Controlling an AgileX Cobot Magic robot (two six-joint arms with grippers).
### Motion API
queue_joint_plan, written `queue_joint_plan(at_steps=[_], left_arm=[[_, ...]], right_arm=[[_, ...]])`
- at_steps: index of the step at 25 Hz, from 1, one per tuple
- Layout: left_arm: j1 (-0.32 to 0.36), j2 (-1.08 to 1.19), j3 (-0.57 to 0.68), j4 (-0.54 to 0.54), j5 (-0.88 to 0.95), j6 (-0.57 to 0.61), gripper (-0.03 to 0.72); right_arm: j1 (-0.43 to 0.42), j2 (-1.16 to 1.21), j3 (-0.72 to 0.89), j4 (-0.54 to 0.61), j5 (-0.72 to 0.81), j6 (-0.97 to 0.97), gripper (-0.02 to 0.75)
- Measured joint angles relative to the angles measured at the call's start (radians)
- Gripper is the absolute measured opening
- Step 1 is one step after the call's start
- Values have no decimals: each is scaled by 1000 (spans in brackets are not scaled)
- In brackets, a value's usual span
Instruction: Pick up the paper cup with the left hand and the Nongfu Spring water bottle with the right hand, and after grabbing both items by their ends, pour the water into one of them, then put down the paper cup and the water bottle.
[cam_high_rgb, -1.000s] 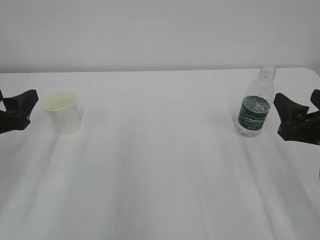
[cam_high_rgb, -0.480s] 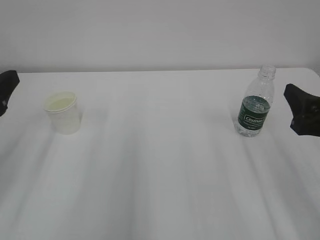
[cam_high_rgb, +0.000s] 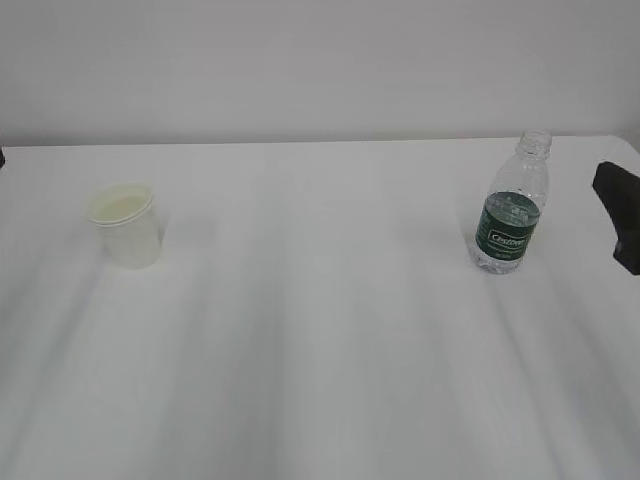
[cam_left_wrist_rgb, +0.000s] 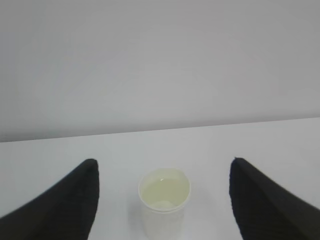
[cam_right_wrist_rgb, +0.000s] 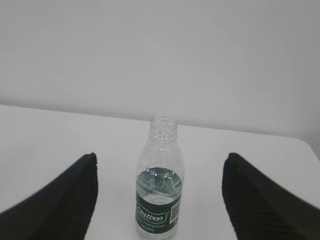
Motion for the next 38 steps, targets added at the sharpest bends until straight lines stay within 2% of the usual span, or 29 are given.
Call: queue_joint_plan(at_steps=[18, 26, 33, 38], left_arm=[[0, -232, 4, 0, 425, 1, 586], [0, -305, -88, 0, 616, 2, 586], [0, -391, -127, 2, 754, 2, 586], [0, -442, -145, 13, 839, 2, 586]], right_arm=[[0, -209, 4, 2, 369, -6, 587], [0, -323, 2, 2, 527, -18, 587], [0, -378, -85, 2, 753, -22, 587], [0, -423, -113, 2, 840, -22, 587]])
